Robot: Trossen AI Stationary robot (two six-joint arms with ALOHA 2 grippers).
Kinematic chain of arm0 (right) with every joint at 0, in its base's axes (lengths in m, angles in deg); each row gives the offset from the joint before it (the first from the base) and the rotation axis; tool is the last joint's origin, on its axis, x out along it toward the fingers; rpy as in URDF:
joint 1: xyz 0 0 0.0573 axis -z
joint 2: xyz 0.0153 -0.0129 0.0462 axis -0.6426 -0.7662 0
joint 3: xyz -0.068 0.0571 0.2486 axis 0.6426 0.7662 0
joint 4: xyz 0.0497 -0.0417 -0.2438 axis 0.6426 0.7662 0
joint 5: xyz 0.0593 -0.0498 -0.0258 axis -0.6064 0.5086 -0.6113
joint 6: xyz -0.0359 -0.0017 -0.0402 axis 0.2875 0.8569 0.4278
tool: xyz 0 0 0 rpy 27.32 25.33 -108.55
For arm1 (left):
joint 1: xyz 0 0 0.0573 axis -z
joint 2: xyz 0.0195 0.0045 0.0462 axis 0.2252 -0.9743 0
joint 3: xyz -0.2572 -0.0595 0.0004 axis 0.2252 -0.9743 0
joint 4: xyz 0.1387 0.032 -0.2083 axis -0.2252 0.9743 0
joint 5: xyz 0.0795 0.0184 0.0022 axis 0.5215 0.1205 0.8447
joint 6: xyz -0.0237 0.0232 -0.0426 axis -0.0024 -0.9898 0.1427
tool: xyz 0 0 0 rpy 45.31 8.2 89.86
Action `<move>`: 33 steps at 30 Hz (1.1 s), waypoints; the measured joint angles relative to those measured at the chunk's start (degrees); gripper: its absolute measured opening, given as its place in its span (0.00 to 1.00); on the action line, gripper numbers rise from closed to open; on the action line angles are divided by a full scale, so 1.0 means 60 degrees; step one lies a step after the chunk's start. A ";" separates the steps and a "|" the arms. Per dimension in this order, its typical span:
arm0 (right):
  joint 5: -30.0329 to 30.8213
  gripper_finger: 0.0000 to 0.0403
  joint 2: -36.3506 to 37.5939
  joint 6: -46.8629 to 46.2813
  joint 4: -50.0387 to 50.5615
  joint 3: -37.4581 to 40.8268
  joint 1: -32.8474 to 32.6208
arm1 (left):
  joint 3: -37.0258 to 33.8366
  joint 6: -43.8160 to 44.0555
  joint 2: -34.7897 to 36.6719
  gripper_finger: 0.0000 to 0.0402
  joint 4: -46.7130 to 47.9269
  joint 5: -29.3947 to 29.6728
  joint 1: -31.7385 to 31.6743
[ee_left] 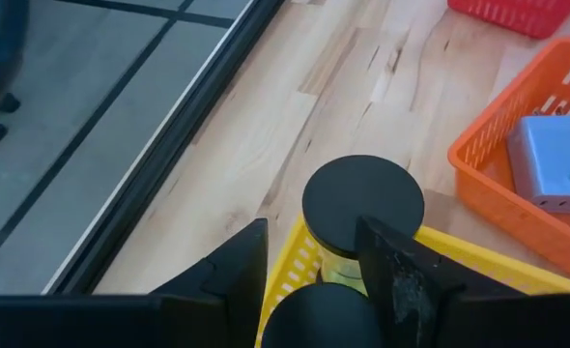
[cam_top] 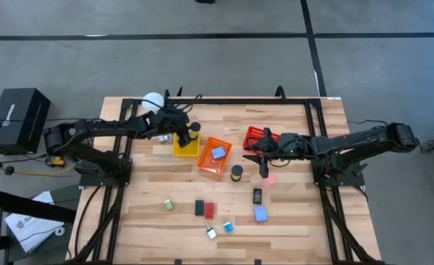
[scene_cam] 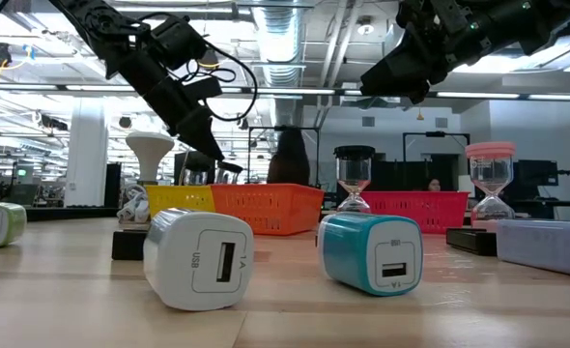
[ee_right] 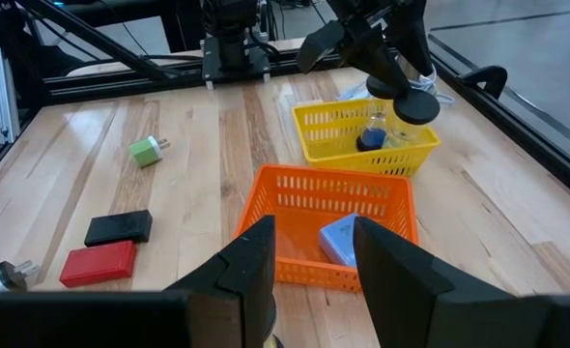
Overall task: Pick & Place Office items
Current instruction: Put the bottom black sand timer into the yellow bin, then put the right digital clock into the red bin
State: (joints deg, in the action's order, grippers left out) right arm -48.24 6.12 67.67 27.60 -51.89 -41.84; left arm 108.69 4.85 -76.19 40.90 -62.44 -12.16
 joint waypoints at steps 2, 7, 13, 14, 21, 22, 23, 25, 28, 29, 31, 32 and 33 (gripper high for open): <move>0.0000 0.33 0.0000 0.0004 -0.0002 0.0000 0.0000 | -0.0007 -0.0006 0.0067 0.39 0.0030 0.0005 0.0060; 0.0000 0.33 0.0000 0.0004 0.0000 0.0003 0.0000 | -0.0051 -0.0039 0.0512 0.43 0.0282 0.0017 0.0203; 0.0000 0.33 0.0004 0.0007 0.0000 0.0003 0.0001 | -0.0047 -0.0037 0.1245 0.50 0.0219 0.0017 0.0220; 0.0000 0.33 0.0000 0.0007 0.0000 0.0003 0.0004 | -0.0047 -0.0038 0.1343 0.51 0.0216 0.0017 0.0220; 0.0000 0.33 0.0002 0.0009 0.0000 0.0000 0.0004 | -0.0044 0.0060 0.1492 0.54 0.0184 -0.0735 0.0223; 0.0000 0.33 0.0001 0.0007 0.0000 0.0004 0.0004 | -0.0044 0.0069 0.1439 0.54 0.0174 -0.0839 0.0254; 0.0000 0.33 0.0000 0.0008 0.0000 0.0000 0.0004 | -0.0044 0.0071 0.1362 0.54 0.0173 -0.0880 0.0288; 0.0000 0.33 0.0000 0.0029 0.0000 0.0004 0.0004 | -0.0044 0.0074 0.1162 0.54 0.0151 -0.0919 0.0371; 0.0000 0.33 0.0000 0.0029 0.0000 0.0001 0.0006 | -0.0044 0.0060 0.0765 0.55 0.0108 -0.0917 0.0578; 0.0000 0.33 0.0002 0.0029 0.0000 0.0002 0.0007 | -0.0044 0.0059 0.0645 0.55 0.0129 -0.0919 0.0649; 0.0000 0.33 0.0000 0.0029 -0.0002 0.0000 0.0011 | -0.0041 0.0056 0.0429 0.56 0.0047 -0.0919 0.0794; 0.0000 0.33 0.0003 0.0029 -0.0001 0.0000 0.0011 | -0.0040 0.0049 0.0356 0.57 0.0061 -0.0900 0.0865; 0.0000 0.33 0.0000 0.0029 -0.0004 0.0001 0.0011 | -0.0040 0.0046 0.0307 0.58 0.0072 -0.0826 0.0946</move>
State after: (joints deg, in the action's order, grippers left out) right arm -48.24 6.12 67.85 27.58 -51.88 -41.77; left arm 108.45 5.13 -74.35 41.33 -67.39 -6.49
